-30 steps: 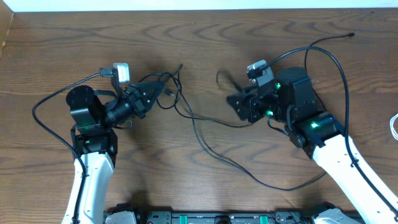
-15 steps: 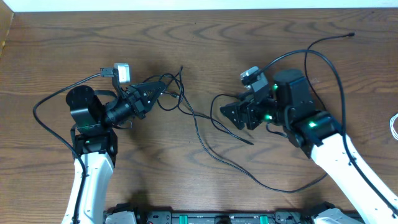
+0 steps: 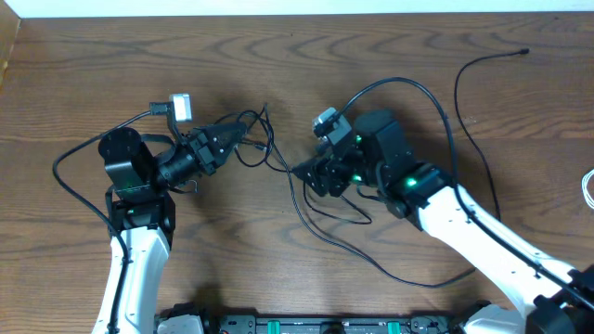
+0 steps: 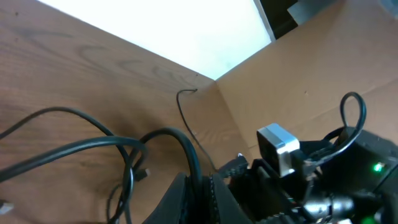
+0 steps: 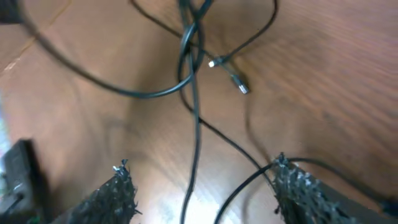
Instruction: Untangle cables
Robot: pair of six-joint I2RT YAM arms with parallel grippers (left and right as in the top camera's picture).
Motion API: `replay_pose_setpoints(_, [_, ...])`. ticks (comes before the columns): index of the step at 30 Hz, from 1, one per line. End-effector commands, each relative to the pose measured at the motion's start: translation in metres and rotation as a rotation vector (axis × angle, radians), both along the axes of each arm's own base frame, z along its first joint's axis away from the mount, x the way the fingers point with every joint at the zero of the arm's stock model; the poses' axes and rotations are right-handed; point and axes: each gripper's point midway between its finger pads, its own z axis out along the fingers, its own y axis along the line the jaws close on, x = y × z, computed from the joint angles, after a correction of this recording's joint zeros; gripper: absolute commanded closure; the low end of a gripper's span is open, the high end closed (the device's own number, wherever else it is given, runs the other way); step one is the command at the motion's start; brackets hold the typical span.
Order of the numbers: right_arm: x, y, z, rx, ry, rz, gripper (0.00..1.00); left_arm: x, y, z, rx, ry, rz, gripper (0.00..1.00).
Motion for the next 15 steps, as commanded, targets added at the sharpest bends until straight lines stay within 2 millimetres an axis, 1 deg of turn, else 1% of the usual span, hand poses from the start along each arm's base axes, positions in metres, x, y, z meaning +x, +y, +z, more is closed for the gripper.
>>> replay_pose_setpoints(1, [0.012, -0.001, -0.014, -0.039, 0.01, -0.104, 0.34, -0.001, -0.001, 0.006, -0.037, 0.029, -0.01, 0.92])
replay_pose_setpoints(4, [0.011, 0.006, -0.021, -0.031, 0.039, -0.109, 0.36, -0.001, -0.001, 0.006, -0.038, 0.03, -0.01, 0.92])
replay_pose_setpoints(8, [0.006, 0.016, -0.03, -0.035, 0.046, -0.085, 0.37, -0.001, -0.001, 0.006, -0.043, 0.038, -0.009, 0.92])
replay_pose_setpoints(13, [0.001, 0.029, -0.029, -0.02, 0.026, -0.055, 0.37, -0.001, -0.001, 0.006, -0.043, 0.038, -0.009, 0.92])
replay_pose_setpoints(15, [0.0, 0.032, -0.031, -0.024, 0.026, -0.053, 0.41, -0.001, -0.001, 0.007, -0.057, 0.055, -0.006, 0.92])
